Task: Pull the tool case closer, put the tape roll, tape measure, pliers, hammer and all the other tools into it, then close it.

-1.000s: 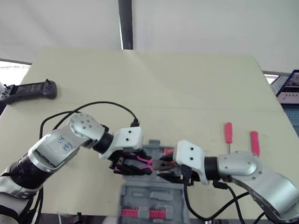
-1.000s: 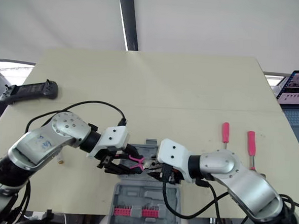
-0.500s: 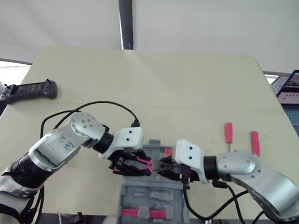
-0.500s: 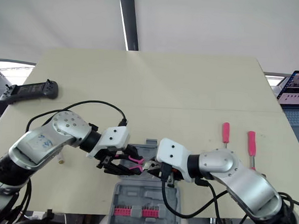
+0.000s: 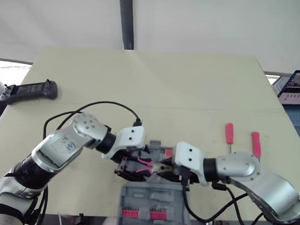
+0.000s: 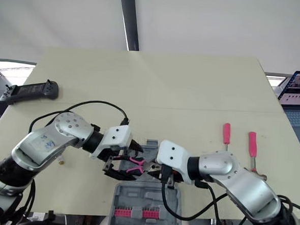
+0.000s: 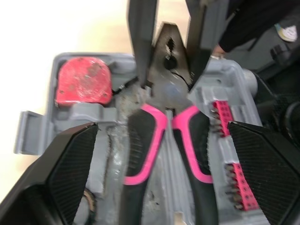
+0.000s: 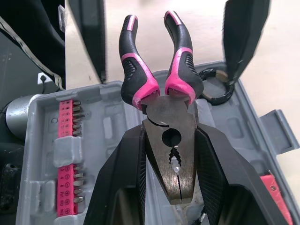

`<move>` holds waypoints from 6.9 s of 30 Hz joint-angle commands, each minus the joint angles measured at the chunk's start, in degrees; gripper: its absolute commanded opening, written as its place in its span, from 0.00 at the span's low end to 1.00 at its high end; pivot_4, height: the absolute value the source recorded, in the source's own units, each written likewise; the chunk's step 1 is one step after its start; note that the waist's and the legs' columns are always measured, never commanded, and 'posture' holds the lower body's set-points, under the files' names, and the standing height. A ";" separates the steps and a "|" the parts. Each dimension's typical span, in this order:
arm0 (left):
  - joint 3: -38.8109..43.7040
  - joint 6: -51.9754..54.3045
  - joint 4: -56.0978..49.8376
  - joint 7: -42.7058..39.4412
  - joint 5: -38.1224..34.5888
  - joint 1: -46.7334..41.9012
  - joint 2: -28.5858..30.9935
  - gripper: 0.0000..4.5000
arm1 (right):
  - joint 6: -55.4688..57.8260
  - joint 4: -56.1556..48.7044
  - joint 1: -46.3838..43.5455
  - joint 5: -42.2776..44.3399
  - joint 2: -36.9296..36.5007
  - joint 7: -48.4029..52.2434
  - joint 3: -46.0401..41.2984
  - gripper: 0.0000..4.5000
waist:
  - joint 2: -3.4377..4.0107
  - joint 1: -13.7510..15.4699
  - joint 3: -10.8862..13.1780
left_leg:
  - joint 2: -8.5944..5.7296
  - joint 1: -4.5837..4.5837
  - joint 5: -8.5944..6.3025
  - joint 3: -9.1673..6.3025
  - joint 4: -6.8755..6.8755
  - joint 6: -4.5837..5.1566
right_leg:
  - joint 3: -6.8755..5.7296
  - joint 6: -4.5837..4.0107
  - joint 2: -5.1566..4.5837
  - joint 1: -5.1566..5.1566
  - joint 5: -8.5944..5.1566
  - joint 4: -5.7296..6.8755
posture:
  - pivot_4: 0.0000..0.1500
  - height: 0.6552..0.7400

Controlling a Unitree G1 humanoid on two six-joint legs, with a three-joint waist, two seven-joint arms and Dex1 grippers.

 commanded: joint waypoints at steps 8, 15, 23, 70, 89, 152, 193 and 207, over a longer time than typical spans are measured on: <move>28.94 -10.24 -3.15 0.30 -12.54 18.57 0.13 0.99 | -7.48 2.32 5.31 0.22 -1.88 1.90 -5.62 0.22 | 0.00 -0.11 0.00 | 0.01 -0.03 0.00 0.01 -0.06 -0.01 | 0.03 0.00 -0.02 -0.19 0.00 0.03 | 1.00 1.00; 45.14 -20.62 -4.55 -5.75 -14.30 41.40 0.50 0.99 | -13.91 5.52 10.49 -0.46 -4.97 5.78 -8.78 0.22 | 0.00 -0.05 0.01 | 0.02 0.00 -0.01 0.08 -0.16 -0.01 | 0.04 -0.01 -0.07 -0.18 0.00 -0.17 | 1.00 1.00; 50.51 -38.51 -0.05 -10.03 -10.63 56.33 -5.26 0.99 | -18.01 8.67 11.82 -1.60 -6.77 8.95 -9.38 0.22 | 0.00 0.17 0.01 | 0.02 0.01 -0.04 0.11 -0.09 0.01 | 0.01 -0.02 -0.07 -0.09 -0.01 -0.34 | 1.00 1.00; 49.17 -45.82 4.34 -6.59 -11.47 62.10 -5.33 0.99 | -15.74 19.05 -1.39 -17.47 4.18 10.72 7.96 0.22 | 0.01 -0.14 0.01 | 0.05 0.01 -0.05 0.11 -0.19 -0.02 | 0.02 -0.04 -0.06 -0.23 -0.02 -0.28 | 1.00 1.00; 47.98 -45.86 4.08 -5.51 -11.31 61.59 -4.97 1.00 | -15.38 20.86 -0.16 -17.03 5.51 10.31 7.21 0.73 | 0.01 -0.15 0.01 | 0.05 0.02 -0.04 0.11 -0.22 -0.03 | 0.02 -0.04 -0.06 -0.25 -0.02 -0.28 | 1.00 1.00; 45.71 -47.41 4.42 -7.20 -11.45 62.30 -5.00 1.00 | -24.82 34.77 4.59 -14.53 15.34 8.96 6.62 0.02 | 0.02 -0.23 0.02 | 0.06 0.05 -0.05 0.11 -0.24 -0.06 | 0.02 -0.04 -0.05 -0.22 -0.02 -0.29 | 1.00 1.00; 44.12 -47.93 3.82 -6.20 -11.15 62.69 -5.96 1.00 | -26.34 40.56 4.71 -24.10 12.13 8.95 13.67 0.02 | -0.27 -0.18 -0.28 | 0.08 0.91 -0.04 0.14 -0.73 -0.14 | 0.04 -0.13 -0.06 0.51 -0.07 -0.58 | 1.00 1.00; 44.53 -41.43 2.26 -2.52 -13.24 61.45 -4.40 1.00 | -15.42 18.20 8.71 -6.51 6.77 11.17 -4.87 0.02 | 0.08 0.07 -0.05 | 0.05 0.23 -0.04 0.04 -0.63 -0.14 | -0.02 -0.08 -0.11 0.09 -0.04 -0.79 | 1.00 1.00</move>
